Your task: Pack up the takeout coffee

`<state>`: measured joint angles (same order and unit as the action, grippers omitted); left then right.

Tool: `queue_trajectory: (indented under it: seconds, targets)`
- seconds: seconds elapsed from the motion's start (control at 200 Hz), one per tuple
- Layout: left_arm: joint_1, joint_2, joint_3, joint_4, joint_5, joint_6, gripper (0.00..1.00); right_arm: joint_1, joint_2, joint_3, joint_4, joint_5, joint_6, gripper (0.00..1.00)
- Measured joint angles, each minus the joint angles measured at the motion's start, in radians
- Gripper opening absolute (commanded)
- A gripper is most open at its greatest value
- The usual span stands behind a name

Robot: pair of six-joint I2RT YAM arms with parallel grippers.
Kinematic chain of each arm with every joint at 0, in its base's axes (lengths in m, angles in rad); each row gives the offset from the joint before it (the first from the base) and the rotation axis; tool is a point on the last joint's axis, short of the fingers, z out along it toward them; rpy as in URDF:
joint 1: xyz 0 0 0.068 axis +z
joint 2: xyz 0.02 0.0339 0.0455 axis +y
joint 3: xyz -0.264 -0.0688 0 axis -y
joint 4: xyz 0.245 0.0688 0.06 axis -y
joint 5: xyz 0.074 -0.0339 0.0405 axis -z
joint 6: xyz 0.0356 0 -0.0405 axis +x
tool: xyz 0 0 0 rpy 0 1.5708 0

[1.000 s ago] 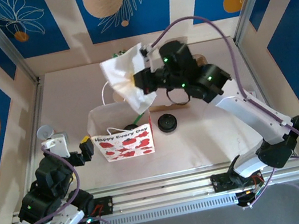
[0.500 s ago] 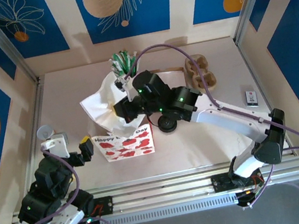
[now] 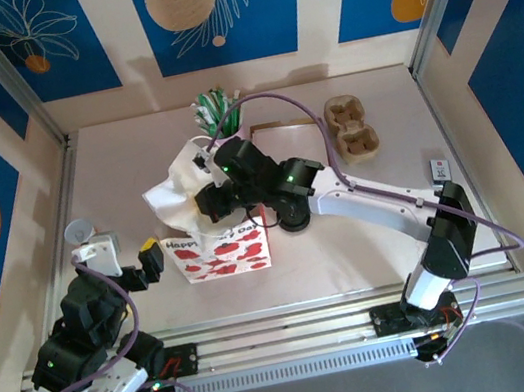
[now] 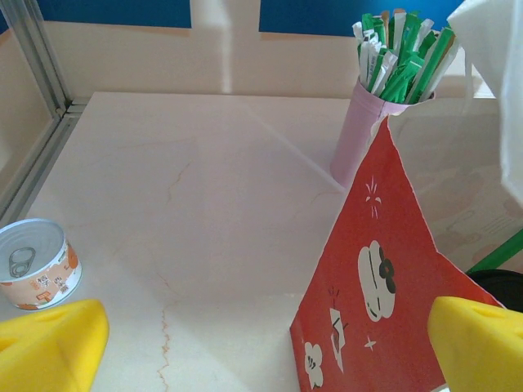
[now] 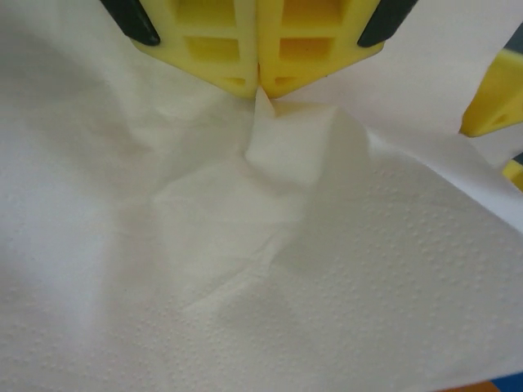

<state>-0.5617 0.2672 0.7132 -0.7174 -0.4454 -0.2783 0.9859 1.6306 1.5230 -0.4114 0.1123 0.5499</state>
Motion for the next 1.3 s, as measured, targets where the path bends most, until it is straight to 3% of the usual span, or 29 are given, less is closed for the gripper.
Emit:
queue_trajectory:
  seconds: [0.41,0.535,0.715,1.301]
  targets:
    - [0.0,0.0,0.0,0.0,0.0,0.0,1.0,-0.004,0.075,0.011,-0.076,-0.004,0.01,0.0]
    - [0.0,0.0,0.0,0.0,0.0,0.0,1.0,0.001,0.089,0.045,-0.116,0.003,0.0,0.11]
    - [0.0,0.0,0.0,0.0,0.004,0.0,1.0,0.014,0.092,0.153,-0.19,0.012,-0.034,0.34]
    - [0.0,0.0,0.0,0.0,0.008,0.0,1.0,0.022,0.097,0.327,-0.259,0.042,-0.138,0.34]
